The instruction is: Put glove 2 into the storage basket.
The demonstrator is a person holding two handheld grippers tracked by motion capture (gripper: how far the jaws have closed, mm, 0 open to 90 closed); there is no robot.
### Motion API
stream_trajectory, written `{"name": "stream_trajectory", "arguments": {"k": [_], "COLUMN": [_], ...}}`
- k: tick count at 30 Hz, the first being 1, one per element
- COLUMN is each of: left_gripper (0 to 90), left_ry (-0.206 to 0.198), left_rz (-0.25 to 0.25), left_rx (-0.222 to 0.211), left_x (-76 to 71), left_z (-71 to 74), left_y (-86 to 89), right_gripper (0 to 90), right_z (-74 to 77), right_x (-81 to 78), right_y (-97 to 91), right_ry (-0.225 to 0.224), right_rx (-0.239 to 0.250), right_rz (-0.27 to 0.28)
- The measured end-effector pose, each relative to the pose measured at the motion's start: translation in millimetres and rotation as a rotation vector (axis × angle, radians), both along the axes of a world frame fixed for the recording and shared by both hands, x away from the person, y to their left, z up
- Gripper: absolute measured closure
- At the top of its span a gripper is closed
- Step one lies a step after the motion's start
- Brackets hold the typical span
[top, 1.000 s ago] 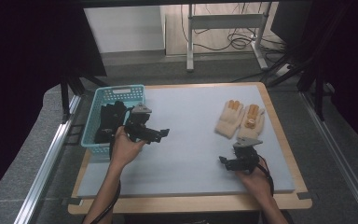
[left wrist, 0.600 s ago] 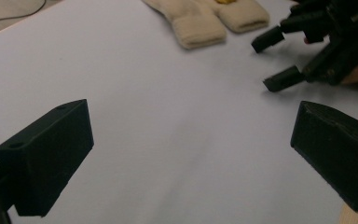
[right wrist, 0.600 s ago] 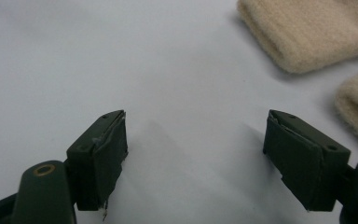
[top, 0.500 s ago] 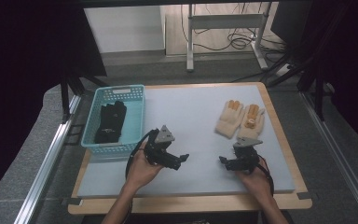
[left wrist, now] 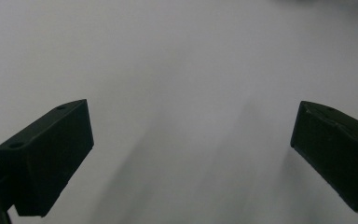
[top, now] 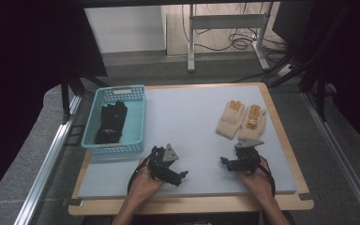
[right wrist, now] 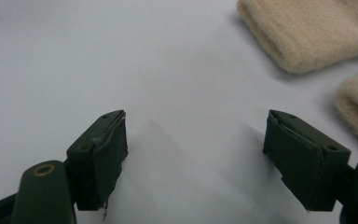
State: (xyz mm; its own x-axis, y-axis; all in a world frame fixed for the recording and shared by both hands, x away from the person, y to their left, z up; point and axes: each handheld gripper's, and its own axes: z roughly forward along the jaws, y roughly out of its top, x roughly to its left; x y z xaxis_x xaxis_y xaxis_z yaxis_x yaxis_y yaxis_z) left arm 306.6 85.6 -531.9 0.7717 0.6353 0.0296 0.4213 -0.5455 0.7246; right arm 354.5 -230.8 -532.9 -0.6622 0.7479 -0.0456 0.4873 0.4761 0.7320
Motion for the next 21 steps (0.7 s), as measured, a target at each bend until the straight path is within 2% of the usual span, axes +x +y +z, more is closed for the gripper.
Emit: {"name": "stream_trajectory", "arguments": {"k": [4, 6, 8, 10, 16, 21], "left_gripper": [0.0, 0.0, 0.0, 0.0, 0.4, 0.4], "left_ry": [0.024, 0.053, 0.056, 0.083, 0.078, 0.078], "left_rz": [0.028, 0.041, 0.056, 0.064, 0.066, 0.066], "left_rx": [0.033, -0.002, 0.001, -0.018, -0.008, -0.006], "left_x": [1.6, 4.4, 6.5, 9.5, 8.9, 8.9], "left_z": [-12.8, -14.2, -14.5, -15.1, -15.4, -15.5], "left_y": [4.9, 8.7, 10.4, 12.5, 11.6, 11.6], "right_gripper": [21.0, 21.0, 21.0, 21.0, 21.5, 22.7], "right_z": [0.0, 0.0, 0.0, 0.0, 0.6, 1.8], "right_x": [0.0, 0.0, 0.0, 0.0, 0.3, 1.9], "right_y": [0.0, 0.0, 0.1, -0.1, -1.0, -4.8], "right_ry": [0.000, 0.000, 0.000, 0.001, 0.007, 0.027], "right_rx": [0.001, 0.001, 0.000, 0.002, 0.007, 0.045], "right_rz": [0.000, 0.000, 0.000, 0.000, -0.002, -0.007]}}
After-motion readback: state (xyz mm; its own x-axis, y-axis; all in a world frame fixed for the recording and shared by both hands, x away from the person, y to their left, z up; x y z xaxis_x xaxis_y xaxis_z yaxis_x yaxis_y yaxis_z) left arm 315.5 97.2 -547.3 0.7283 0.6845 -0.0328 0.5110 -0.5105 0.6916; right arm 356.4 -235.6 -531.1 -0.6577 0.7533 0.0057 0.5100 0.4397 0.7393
